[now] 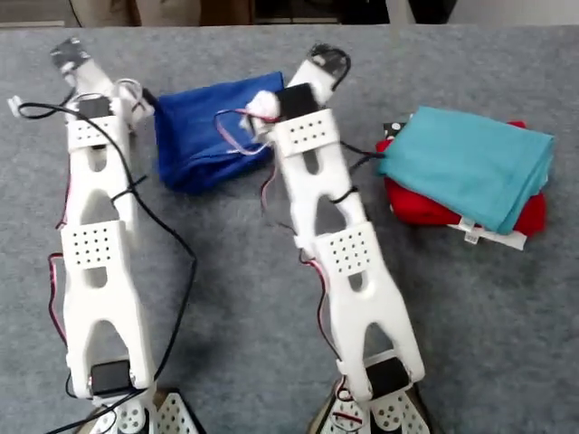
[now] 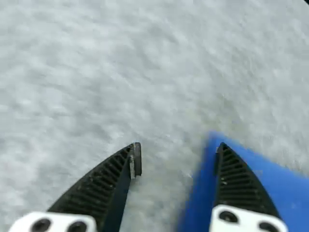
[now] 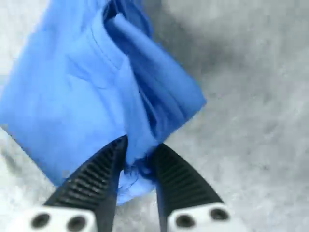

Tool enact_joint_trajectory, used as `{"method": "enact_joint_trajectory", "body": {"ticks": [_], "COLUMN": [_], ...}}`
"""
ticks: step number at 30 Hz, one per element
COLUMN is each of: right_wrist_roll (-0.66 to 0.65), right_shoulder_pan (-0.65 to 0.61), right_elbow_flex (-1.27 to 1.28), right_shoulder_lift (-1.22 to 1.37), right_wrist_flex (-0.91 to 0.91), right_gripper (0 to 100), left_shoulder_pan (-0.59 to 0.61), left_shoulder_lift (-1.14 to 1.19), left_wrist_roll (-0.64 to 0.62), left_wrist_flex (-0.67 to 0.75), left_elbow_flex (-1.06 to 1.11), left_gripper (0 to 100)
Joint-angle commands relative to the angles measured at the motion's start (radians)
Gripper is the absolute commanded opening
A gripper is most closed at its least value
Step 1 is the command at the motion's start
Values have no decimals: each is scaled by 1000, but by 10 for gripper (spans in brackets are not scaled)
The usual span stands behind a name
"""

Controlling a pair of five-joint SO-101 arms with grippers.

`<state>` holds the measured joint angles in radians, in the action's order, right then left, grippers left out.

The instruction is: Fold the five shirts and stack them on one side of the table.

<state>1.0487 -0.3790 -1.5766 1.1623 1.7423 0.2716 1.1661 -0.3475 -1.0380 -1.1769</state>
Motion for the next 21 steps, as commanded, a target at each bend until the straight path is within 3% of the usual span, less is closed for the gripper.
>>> {"method": "enact_joint_trajectory", "body": {"ticks": [1,13,21], "right_wrist_roll": [-64,-245,-405], "right_shoulder_pan": [88,291,498], "right_elbow_flex": [-97,-90,-81], "right_shoulder_lift": [-25,-259,-389], "right_wrist_flex": [3,-21,44], "right_gripper": [2,2,2], "left_shoulder_pan": [58,78,74], "left_shoulder_lift": [-24,-24,-24], "left_wrist_roll": [-66,-98,-97], "left_wrist_flex": [-6,-6,-6], "left_elbow_flex": [-55,-55,-55], "left_gripper": [253,253,253]}}
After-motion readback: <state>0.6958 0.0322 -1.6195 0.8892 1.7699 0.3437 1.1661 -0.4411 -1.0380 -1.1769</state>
